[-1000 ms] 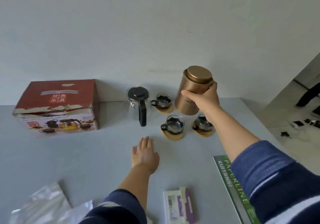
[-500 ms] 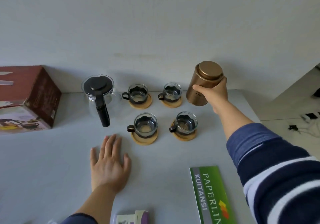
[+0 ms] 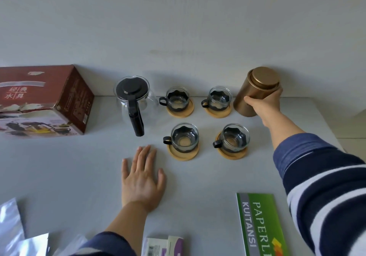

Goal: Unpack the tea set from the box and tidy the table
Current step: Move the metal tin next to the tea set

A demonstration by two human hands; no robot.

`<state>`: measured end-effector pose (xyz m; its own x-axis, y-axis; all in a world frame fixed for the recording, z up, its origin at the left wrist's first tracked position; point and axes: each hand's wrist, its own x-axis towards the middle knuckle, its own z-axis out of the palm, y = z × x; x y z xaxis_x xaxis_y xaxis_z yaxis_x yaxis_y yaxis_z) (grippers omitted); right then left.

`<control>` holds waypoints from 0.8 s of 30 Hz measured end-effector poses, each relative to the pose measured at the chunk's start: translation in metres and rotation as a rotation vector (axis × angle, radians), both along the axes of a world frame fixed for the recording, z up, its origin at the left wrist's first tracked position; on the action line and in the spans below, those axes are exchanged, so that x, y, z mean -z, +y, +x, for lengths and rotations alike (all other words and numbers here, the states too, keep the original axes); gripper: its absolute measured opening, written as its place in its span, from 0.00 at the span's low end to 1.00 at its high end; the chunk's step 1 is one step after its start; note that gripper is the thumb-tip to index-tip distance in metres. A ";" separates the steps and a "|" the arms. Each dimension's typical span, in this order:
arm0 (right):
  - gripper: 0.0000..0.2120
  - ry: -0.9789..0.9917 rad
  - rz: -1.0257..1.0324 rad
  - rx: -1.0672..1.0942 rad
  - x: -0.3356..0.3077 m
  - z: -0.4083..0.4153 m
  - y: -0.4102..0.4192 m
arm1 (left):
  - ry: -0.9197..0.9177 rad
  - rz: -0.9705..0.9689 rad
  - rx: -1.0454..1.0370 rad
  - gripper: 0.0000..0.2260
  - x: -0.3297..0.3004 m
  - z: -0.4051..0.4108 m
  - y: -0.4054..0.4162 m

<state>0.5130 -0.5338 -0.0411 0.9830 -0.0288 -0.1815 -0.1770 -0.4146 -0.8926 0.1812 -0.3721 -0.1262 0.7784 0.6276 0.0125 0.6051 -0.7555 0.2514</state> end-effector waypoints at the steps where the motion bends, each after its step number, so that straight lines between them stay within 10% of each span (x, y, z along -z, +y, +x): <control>1: 0.51 -0.001 0.005 -0.001 0.000 0.000 -0.001 | -0.001 0.002 -0.002 0.29 0.000 0.000 0.000; 7: 0.62 0.177 -0.138 -0.025 -0.012 -0.019 -0.013 | -0.005 -0.006 0.010 0.31 0.000 0.000 -0.002; 15: 0.46 0.146 -0.462 -0.206 -0.040 -0.115 -0.016 | 0.129 -0.250 0.132 0.28 -0.022 -0.007 0.013; 24: 0.34 0.095 -0.559 -0.548 -0.044 -0.309 0.027 | 0.180 -0.106 0.077 0.23 -0.066 -0.161 0.086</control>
<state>0.2035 -0.5064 0.0025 0.8643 0.3438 -0.3672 0.1172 -0.8475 -0.5177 0.0204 -0.2865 -0.0602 0.8079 0.5564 -0.1941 0.5887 -0.7765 0.2247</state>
